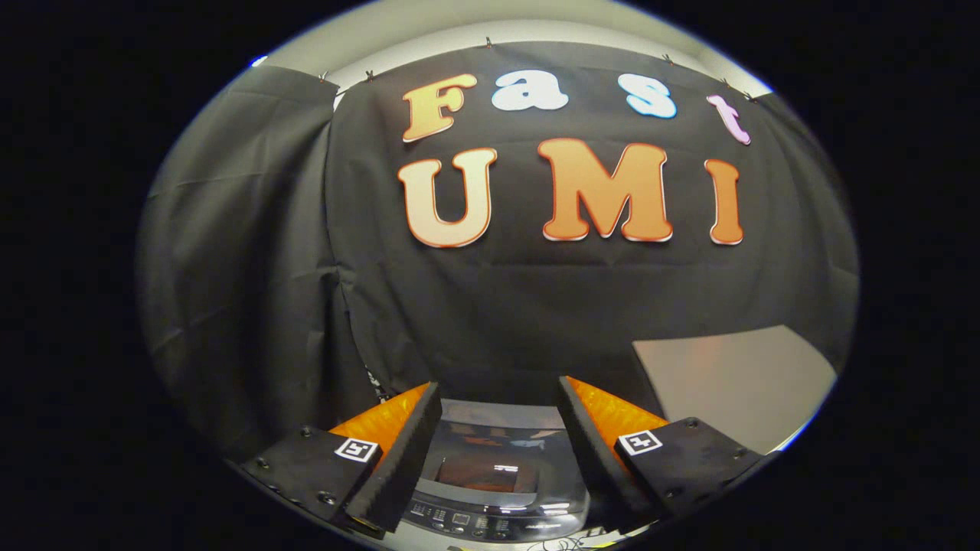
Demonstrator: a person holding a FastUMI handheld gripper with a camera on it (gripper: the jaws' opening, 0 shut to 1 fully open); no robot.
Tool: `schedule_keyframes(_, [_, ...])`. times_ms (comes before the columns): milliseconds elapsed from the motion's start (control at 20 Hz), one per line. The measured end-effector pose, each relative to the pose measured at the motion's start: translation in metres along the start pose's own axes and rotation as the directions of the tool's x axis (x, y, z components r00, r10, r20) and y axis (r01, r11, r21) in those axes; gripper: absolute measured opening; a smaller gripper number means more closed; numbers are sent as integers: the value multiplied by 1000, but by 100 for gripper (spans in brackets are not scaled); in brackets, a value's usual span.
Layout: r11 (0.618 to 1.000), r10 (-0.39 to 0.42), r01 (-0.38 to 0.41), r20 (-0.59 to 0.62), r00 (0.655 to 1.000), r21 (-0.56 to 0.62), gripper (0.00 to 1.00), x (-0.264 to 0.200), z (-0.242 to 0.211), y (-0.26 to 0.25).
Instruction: Put the clothes into the washing machine and then close the washing machine lid.
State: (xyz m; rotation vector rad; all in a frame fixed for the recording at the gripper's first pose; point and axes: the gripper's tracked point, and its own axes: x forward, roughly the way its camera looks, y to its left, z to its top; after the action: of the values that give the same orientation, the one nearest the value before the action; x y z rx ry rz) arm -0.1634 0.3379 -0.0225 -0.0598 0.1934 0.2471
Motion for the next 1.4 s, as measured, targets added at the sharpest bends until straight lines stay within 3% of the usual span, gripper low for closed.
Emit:
schedule_keyframes(550, [993,-118,120,192,974,2,98,-129,120,-77])
schedule_keyframes(1050, [963,-268,265,205,941,40,98,-212,128,-167])
schedule_keyframes(1400, [961,-277,275,225,934,38,98,-224,143,-191])
